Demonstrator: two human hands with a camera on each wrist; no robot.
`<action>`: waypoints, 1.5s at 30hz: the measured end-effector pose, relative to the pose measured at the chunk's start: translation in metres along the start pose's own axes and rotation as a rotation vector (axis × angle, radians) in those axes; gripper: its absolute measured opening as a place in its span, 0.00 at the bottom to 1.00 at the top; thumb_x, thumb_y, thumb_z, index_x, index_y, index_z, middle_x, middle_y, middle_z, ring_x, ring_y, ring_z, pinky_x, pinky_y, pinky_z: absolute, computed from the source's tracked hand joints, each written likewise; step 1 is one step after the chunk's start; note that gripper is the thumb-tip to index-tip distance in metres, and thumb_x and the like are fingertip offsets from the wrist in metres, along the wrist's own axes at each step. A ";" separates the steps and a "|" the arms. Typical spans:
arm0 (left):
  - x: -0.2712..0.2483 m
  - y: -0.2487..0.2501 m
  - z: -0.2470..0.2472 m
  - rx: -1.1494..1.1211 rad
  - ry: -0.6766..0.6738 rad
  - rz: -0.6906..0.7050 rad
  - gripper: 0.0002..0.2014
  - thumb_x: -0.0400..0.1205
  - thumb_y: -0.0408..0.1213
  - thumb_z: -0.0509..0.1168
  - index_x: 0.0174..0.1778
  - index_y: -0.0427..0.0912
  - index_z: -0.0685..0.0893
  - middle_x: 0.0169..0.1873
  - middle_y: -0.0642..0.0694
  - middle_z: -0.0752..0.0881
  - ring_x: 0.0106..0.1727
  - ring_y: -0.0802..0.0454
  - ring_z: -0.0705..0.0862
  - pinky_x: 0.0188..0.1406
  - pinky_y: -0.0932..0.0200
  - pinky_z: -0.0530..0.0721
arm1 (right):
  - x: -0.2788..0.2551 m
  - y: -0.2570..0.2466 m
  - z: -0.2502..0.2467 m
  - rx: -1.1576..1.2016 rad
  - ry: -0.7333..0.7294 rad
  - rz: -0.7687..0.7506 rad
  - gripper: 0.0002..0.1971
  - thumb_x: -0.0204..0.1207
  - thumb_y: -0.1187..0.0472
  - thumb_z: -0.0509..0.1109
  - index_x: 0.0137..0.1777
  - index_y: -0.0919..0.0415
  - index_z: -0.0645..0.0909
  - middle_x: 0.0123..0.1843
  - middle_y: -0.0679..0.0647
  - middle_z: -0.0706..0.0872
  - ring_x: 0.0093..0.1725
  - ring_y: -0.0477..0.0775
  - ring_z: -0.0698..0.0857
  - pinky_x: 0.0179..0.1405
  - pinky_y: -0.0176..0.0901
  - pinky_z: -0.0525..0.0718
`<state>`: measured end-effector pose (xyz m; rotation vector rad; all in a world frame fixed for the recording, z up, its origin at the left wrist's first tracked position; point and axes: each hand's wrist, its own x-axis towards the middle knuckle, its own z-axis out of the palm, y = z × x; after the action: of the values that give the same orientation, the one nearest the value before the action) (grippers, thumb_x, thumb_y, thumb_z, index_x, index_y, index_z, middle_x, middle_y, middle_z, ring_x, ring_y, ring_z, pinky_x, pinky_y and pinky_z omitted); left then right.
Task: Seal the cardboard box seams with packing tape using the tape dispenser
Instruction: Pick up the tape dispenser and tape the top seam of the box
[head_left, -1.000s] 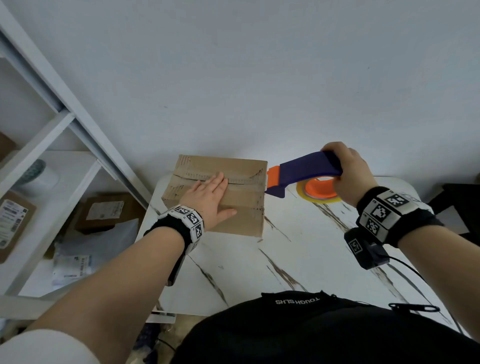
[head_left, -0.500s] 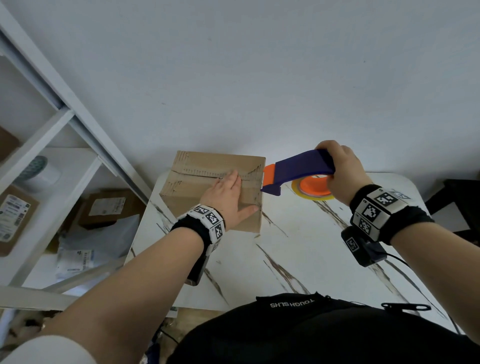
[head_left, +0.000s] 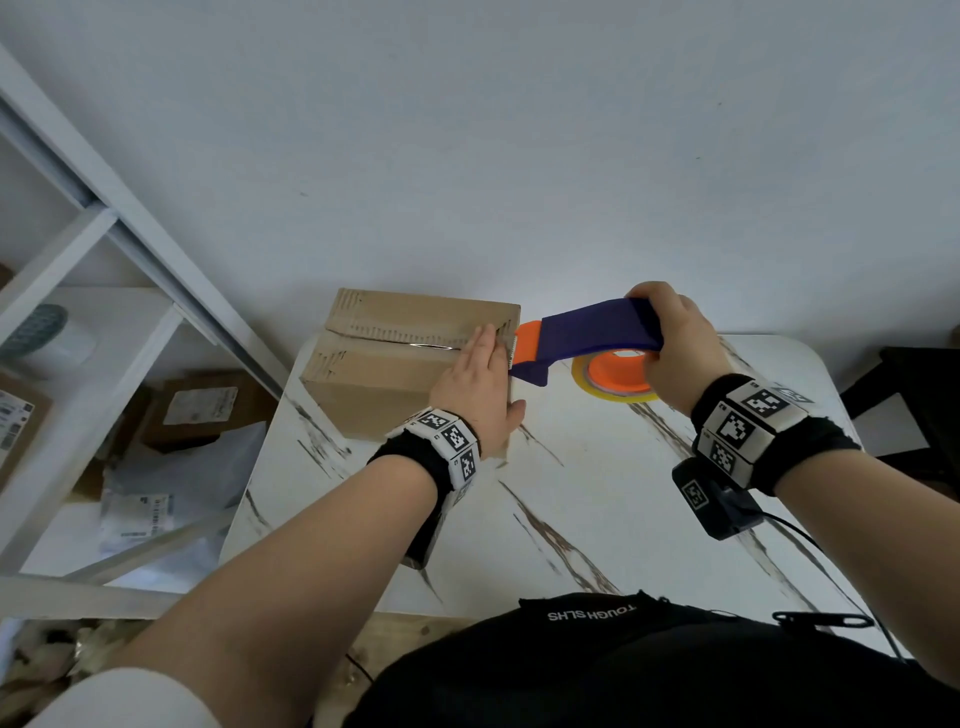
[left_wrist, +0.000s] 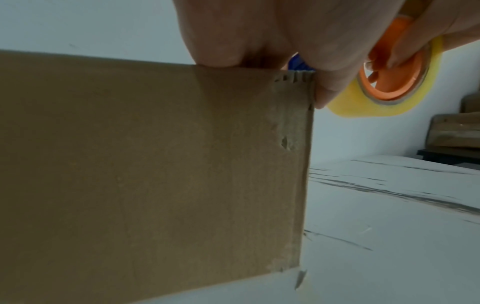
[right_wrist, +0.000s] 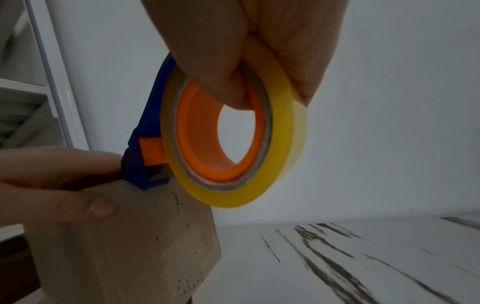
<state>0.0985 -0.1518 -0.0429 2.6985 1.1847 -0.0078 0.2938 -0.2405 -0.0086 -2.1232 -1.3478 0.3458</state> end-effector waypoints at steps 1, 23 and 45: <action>0.001 0.001 0.001 0.009 0.002 0.000 0.37 0.82 0.49 0.59 0.81 0.36 0.50 0.83 0.40 0.48 0.84 0.47 0.45 0.81 0.53 0.55 | 0.000 0.002 0.001 0.002 -0.002 0.000 0.29 0.68 0.80 0.56 0.67 0.58 0.71 0.58 0.65 0.77 0.53 0.60 0.72 0.49 0.43 0.68; 0.007 -0.008 0.008 0.175 -0.010 -0.012 0.31 0.86 0.47 0.48 0.82 0.38 0.47 0.83 0.41 0.49 0.84 0.50 0.50 0.81 0.56 0.49 | -0.024 0.043 -0.024 0.013 -0.062 -0.124 0.27 0.67 0.78 0.62 0.67 0.63 0.70 0.58 0.63 0.78 0.50 0.53 0.70 0.48 0.37 0.66; 0.029 0.028 0.011 -0.073 0.296 -0.396 0.19 0.77 0.43 0.65 0.59 0.35 0.74 0.59 0.39 0.76 0.58 0.40 0.77 0.56 0.49 0.75 | -0.017 -0.001 0.008 -0.357 -0.254 -0.175 0.25 0.75 0.62 0.60 0.72 0.54 0.66 0.53 0.64 0.79 0.55 0.67 0.79 0.44 0.47 0.74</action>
<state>0.1395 -0.1511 -0.0516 2.4143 1.7495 0.3812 0.2816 -0.2522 -0.0161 -2.2786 -1.8458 0.3303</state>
